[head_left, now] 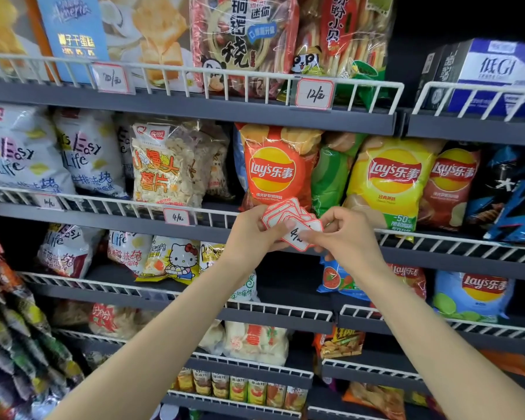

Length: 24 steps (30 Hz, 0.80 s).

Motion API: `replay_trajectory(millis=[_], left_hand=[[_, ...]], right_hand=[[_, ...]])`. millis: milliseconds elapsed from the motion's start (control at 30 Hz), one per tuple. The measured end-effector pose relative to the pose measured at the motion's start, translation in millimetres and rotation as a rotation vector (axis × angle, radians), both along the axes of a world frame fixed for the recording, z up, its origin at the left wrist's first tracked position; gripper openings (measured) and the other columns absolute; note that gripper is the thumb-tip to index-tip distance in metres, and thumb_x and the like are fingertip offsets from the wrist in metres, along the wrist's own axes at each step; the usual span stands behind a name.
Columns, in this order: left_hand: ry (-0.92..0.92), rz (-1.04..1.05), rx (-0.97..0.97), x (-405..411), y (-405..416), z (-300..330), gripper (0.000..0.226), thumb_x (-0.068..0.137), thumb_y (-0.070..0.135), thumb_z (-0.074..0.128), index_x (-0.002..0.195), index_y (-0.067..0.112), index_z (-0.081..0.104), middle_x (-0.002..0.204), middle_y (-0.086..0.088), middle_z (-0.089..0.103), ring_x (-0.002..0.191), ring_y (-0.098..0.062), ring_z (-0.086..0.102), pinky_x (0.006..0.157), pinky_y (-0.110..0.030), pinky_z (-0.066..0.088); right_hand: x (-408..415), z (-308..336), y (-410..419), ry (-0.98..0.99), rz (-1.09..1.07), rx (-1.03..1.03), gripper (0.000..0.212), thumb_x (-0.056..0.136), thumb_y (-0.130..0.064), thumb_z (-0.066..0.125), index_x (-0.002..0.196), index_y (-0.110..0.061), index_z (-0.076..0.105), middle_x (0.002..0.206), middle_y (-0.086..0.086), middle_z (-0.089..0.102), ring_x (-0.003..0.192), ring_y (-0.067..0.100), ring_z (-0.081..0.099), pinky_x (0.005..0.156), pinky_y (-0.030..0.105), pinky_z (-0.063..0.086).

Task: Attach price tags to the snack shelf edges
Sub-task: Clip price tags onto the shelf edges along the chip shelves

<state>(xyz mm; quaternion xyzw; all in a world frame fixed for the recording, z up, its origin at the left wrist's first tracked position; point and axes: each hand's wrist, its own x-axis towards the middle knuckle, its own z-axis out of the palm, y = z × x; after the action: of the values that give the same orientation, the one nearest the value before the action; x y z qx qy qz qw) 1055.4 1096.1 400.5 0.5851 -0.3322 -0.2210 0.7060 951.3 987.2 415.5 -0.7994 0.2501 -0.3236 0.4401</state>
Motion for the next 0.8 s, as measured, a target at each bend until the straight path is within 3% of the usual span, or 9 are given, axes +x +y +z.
replay_trajectory(millis=[200,333,467,533,633,700,800], left_hand=[[-0.095,0.154,0.065,16.0,7.0,-6.4,0.014,0.086,0.006,0.064,0.099,0.008,0.062,0.093,-0.008,0.070,0.085,-0.017,0.069,0.066,-0.022,0.058],[-0.101,0.230,0.127,32.6,12.6,-12.7,0.010,0.087,0.006,0.063,0.096,0.009,0.060,0.094,-0.010,0.069,0.086,-0.021,0.068,0.070,-0.025,0.059],[-0.190,0.218,0.235,43.6,15.1,-16.3,0.012,0.086,0.007,0.063,0.098,0.009,0.061,0.096,-0.009,0.069,0.085,-0.019,0.068,0.073,-0.028,0.059],[-0.240,0.144,0.296,46.0,15.4,-19.2,0.016,0.086,0.004,0.063,0.102,0.008,0.061,0.097,-0.009,0.068,0.085,-0.018,0.067,0.068,-0.024,0.059],[-0.376,0.072,0.457,47.6,13.3,-27.3,0.017,0.083,0.008,0.066,0.099,0.006,0.060,0.095,-0.011,0.069,0.088,-0.024,0.068,0.077,-0.038,0.058],[-0.427,0.022,0.507,45.2,9.6,-30.1,0.023,0.083,0.009,0.067,0.104,0.005,0.060,0.096,-0.011,0.069,0.088,-0.025,0.068,0.077,-0.041,0.058],[-0.418,-0.082,0.491,37.1,0.0,-28.4,0.037,0.084,0.004,0.065,0.119,0.005,0.055,0.099,-0.007,0.066,0.085,-0.018,0.066,0.067,-0.028,0.059]], right_hand=[[2.1,-6.0,0.6,-0.084,0.142,0.197,0.011,0.080,-0.010,0.071,0.079,-0.004,0.061,0.058,0.004,0.058,0.041,0.006,0.054,0.038,0.017,0.043],[4.0,-10.5,-4.6,-0.115,0.142,0.253,0.003,0.088,-0.005,0.061,0.087,-0.003,0.063,0.066,0.006,0.060,0.046,0.004,0.057,0.046,0.014,0.048],[8.7,-12.6,-7.7,-0.123,0.152,0.307,0.018,0.094,-0.001,0.049,0.093,-0.016,0.059,0.081,0.004,0.067,0.056,0.007,0.067,0.054,0.015,0.054],[10.6,-14.7,-11.4,-0.113,0.119,0.272,0.023,0.094,-0.001,0.048,0.091,-0.021,0.057,0.087,0.004,0.068,0.061,0.008,0.068,0.056,0.018,0.055],[13.1,-20.6,-20.3,-0.075,-0.041,0.063,0.014,0.092,-0.005,0.052,0.096,-0.017,0.057,0.093,0.006,0.069,0.071,0.009,0.063,0.061,0.026,0.050],[15.2,-24.0,-25.0,-0.088,-0.097,-0.035,0.012,0.090,-0.006,0.053,0.095,-0.016,0.057,0.091,0.007,0.069,0.070,0.008,0.058,0.057,0.024,0.043],[16.1,-23.6,-31.2,-0.127,-0.139,-0.163,0.013,0.089,-0.004,0.055,0.091,-0.016,0.058,0.089,0.004,0.065,0.079,0.014,0.059,0.057,0.024,0.044]])
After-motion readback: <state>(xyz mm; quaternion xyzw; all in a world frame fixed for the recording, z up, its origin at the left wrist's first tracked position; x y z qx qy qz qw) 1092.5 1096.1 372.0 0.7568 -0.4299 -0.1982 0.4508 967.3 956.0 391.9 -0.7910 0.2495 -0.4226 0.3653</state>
